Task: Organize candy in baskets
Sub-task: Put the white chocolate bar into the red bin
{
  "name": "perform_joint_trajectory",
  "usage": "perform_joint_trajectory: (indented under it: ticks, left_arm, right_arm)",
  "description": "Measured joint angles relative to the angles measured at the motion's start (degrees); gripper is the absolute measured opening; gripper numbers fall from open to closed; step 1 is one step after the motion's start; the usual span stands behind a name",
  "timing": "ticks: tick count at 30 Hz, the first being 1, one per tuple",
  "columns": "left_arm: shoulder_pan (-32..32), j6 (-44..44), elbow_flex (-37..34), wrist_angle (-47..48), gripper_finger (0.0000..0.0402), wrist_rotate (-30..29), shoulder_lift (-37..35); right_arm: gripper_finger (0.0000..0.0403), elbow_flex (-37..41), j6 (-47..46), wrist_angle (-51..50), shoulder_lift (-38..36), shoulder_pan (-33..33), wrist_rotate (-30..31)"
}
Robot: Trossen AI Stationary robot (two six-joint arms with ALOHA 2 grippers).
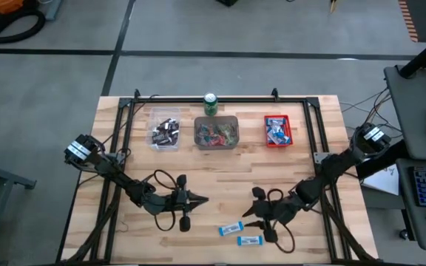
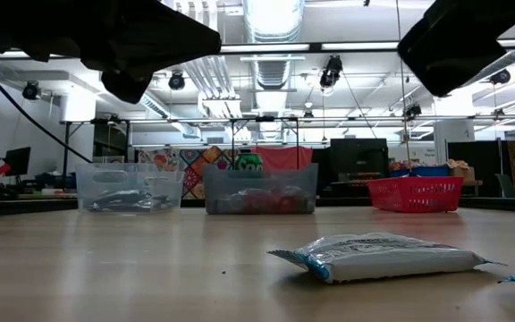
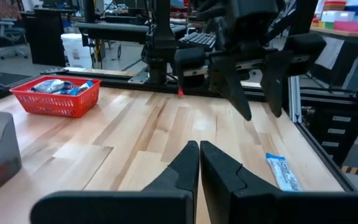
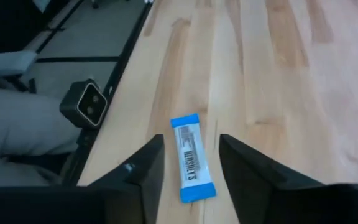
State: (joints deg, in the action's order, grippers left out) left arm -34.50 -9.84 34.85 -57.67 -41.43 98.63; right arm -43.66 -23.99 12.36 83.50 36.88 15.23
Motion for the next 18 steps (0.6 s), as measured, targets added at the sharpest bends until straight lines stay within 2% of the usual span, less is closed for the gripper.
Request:
perform_joint_trajectory:
  ticks: [2,6,12,18]
  left_arm:
    - [0.0,-0.3,0.0,0.0,0.0,0.0,0.0]
    - [0.0,-0.3,0.2,-0.2,0.0,0.0,0.0]
    - [0.0,0.4,1.1,-0.2,0.0,0.0,0.0]
    - [0.0,0.5,1.1,0.3,0.0,0.0,0.0]
  right_arm:
    - [0.0161,0.0,0.7,1.1,0.8,0.9,2.4]
    - [0.0181,0.0,1.3,5.8,4.1,1.6,3.4]
    - [0.0185,-1.3,3.9,9.4,12.5,1.5,7.2]
    - [0.019,-4.9,4.6,9.9,19.0,1.1,7.3]
